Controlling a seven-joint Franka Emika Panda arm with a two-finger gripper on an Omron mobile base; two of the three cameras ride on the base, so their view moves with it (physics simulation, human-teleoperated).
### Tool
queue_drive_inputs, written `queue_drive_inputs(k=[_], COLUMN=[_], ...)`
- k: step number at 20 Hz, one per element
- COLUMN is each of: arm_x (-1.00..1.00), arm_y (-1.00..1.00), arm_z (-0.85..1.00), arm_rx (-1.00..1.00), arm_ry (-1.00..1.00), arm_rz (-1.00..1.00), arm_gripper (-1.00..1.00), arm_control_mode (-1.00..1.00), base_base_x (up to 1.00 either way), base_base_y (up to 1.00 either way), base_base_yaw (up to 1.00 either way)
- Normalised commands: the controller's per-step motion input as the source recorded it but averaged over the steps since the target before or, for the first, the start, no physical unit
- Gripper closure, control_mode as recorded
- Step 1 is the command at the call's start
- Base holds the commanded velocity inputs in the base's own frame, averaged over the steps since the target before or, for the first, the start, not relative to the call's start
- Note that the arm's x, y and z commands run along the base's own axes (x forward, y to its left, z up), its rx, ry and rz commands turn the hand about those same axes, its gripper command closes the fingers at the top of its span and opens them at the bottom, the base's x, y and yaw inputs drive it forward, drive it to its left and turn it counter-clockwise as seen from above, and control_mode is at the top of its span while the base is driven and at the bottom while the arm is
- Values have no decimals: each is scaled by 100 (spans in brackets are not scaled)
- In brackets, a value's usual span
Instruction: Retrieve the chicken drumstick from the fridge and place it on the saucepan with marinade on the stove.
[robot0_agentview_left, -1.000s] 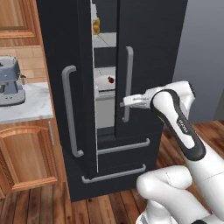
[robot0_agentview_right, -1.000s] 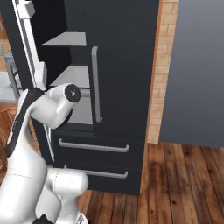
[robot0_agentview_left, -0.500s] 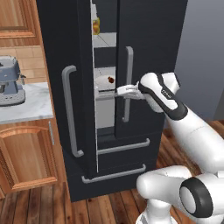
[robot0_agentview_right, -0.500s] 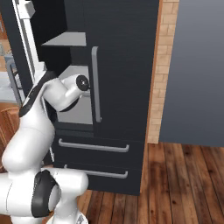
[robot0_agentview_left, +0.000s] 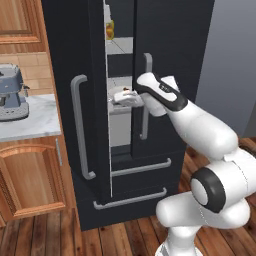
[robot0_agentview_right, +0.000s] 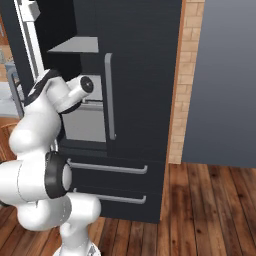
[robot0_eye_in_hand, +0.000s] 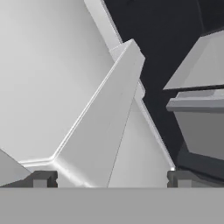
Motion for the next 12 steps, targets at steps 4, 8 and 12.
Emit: queue_drive_inputs(k=[4,8,12], arm_x=[19,0,0], arm_y=[89,99,100], arm_z=[0,-2,-13], arm_rx=[0,0,0], arm_ry=[0,0,0], arm_rz=[8,12,7], arm_gripper=[-100,-100,-100], arm_control_mode=[-100,-100,-100], base_base_x=[0,0,0], base_base_y=[0,0,0], base_base_yaw=[0,0,0])
